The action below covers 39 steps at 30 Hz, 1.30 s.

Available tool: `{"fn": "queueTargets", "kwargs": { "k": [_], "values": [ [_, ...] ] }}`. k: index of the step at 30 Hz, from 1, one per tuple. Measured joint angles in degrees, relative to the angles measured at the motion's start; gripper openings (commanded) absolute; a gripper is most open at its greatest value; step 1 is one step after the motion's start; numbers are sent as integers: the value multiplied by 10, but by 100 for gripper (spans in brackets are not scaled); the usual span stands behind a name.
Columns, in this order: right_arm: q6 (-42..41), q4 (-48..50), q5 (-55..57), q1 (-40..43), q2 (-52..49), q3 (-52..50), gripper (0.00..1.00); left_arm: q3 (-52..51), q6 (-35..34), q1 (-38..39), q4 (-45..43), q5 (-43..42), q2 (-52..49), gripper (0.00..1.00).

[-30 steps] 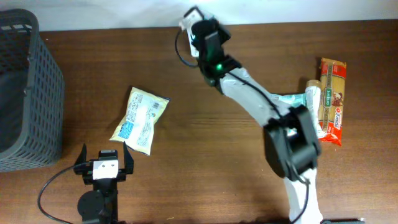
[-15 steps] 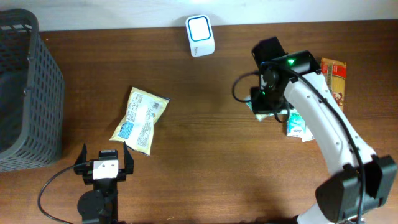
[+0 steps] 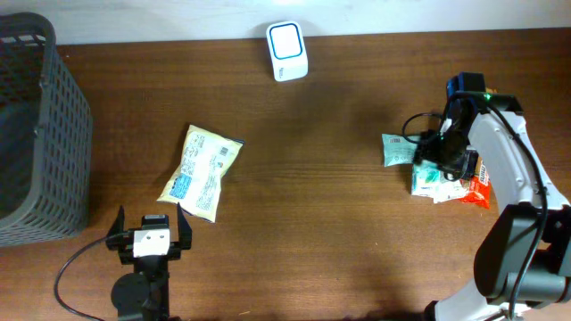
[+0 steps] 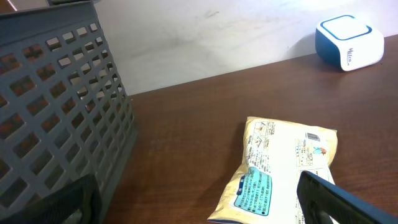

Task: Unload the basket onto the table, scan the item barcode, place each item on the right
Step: 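Place the Kleenex pack with the items on the right, then reach the right gripper to the cream snack bag and grasp it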

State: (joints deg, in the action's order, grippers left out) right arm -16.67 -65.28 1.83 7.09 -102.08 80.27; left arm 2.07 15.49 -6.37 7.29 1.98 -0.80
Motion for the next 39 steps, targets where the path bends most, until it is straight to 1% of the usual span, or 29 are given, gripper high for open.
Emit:
{"fn": "queueTargets", "kwargs": {
  "k": [1, 3, 4, 5, 6, 8, 10, 11, 13, 14, 15, 17, 18, 19, 21, 23, 26, 27, 28, 29, 31, 33, 35, 36, 37, 39],
  "values": [
    [1, 0, 0, 0, 0, 0, 99, 0, 0, 0, 0, 0, 0, 99],
    [1, 15, -19, 0, 0, 0, 86, 0, 0, 0, 0, 0, 0, 99],
    [9, 46, -82, 1, 0, -3, 83, 0, 0, 0, 0, 0, 0, 99],
    [14, 87, -146, -4, 0, -4, 82, 0, 0, 0, 0, 0, 0, 99],
    [15, 106, -192, -15, 0, -4, 81, 0, 0, 0, 0, 0, 0, 99],
    [-9, 149, -254, -78, 0, -5, 77, 0, 0, 0, 0, 0, 0, 99],
    [-48, 202, -274, -158, 0, -7, 75, 0, 0, 0, 0, 0, 0, 99],
    [-77, 232, -274, -202, 0, -7, 75, 0, 0, 0, 0, 0, 1, 99],
    [-173, 327, -240, -331, 0, -7, 74, 0, 0, 0, 0, 0, 1, 99],
    [-202, 355, -216, -359, -1, -7, 73, 0, 0, 0, 1, 0, 1, 99],
    [-245, 388, -179, -403, -5, -7, 69, 0, 0, 0, 0, 0, 1, 99],
    [-294, 457, -155, -463, -43, -6, 63, 0, 0, 0, 1, 0, 1, 99],
    [-309, 471, -152, -473, -61, -7, 62, 0, 0, 0, 0, 0, 1, 99],
    [-327, 521, -156, -487, -104, -7, 62, 0, 0, 0, -1, 0, 1, 99],
    [-350, 560, -169, -504, -160, -7, 61, 0, 0, 0, 0, 0, 1, 99],
    [-365, 585, -176, -515, -191, -7, 59, 0, 0, 0, 0, 0, 1, 99],
    [-372, 631, -190, -529, -215, -8, 54, 0, 0, 0, 0, 0, 1, 99],
    [-364, 643, -191, -541, -221, -8, 48, 0, 0, 0, 0, 0, 1, 99],
    [-359, 644, -191, -549, -226, -8, 41, 0, 0, 0, 0, 0, 1, 99],
    [-355, 642, -193, -556, -233, -8, 30, 0, 0, 0, 0, 0, 1, 99],
    [-354, 633, -196, -558, -240, -7, 5, 0, 0, 0, 0, 0, 1, 99],
    [-354, 606, -210, -555, -240, -6, 4, 0, 0, 0, 0, 0, 1, 99],
    [-326, 530, -294, -509, -236, 0, 4, 0, 0, 0, 0, 0, 1, 99],
    [-296, 485, -320, -480, -226, 2, 4, 0, 0, 0, 0, 0, 1, 99],
    [-230, 398, -323, -450, -205, 0, 4, 0, 0, 0, 0, 0, 1, 99],
    [-125, 305, -309, -417, -170, -1, 6, 0, 0, 0, 0, 0, 1, 99]
  ]
}}
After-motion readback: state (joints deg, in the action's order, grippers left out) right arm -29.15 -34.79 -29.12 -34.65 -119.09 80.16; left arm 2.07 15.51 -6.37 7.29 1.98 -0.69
